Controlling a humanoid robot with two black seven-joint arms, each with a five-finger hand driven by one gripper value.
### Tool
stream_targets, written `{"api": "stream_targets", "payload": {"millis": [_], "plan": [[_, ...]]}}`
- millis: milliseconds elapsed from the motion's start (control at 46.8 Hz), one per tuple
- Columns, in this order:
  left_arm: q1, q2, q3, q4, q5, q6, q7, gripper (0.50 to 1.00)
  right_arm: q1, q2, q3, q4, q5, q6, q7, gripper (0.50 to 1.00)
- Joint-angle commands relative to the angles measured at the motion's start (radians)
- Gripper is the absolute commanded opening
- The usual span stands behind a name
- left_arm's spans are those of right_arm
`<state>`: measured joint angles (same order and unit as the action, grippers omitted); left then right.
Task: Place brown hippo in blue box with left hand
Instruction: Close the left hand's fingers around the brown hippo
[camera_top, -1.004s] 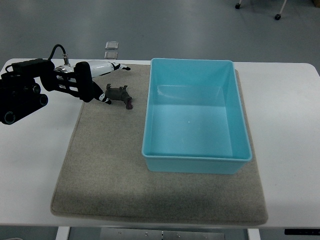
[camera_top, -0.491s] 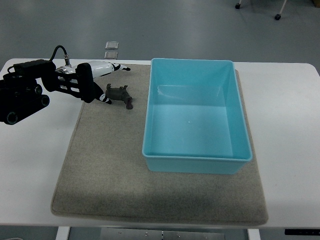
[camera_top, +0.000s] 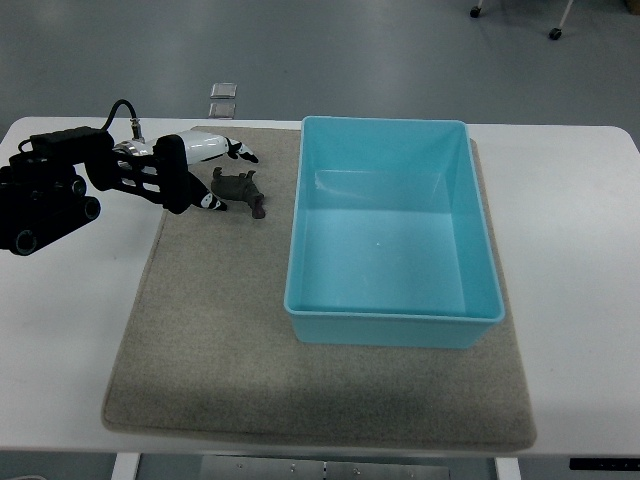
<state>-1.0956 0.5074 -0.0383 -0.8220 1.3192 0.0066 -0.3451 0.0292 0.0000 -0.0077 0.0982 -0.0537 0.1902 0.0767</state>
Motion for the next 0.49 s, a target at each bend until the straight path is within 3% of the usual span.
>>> {"api": "stream_targets", "payload": {"millis": [0, 256, 470], "plan": [[0.003, -0.015, 0.0, 0.001, 0.0, 0.0, 0.0, 0.819, 0.0, 0.0, 0.0, 0.0, 0.0, 0.0, 0.0, 0.936], [0.0, -0.018, 0.0, 0.001, 0.0, 0.0, 0.001, 0.816, 0.0, 0.0, 0.0, 0.0, 0.0, 0.0, 0.0, 0.936], [0.0, -0.018, 0.002, 0.001, 0.0, 0.0, 0.001, 0.726, 0.0, 0.0, 0.0, 0.0, 0.0, 0.0, 0.0, 0.936]]}}
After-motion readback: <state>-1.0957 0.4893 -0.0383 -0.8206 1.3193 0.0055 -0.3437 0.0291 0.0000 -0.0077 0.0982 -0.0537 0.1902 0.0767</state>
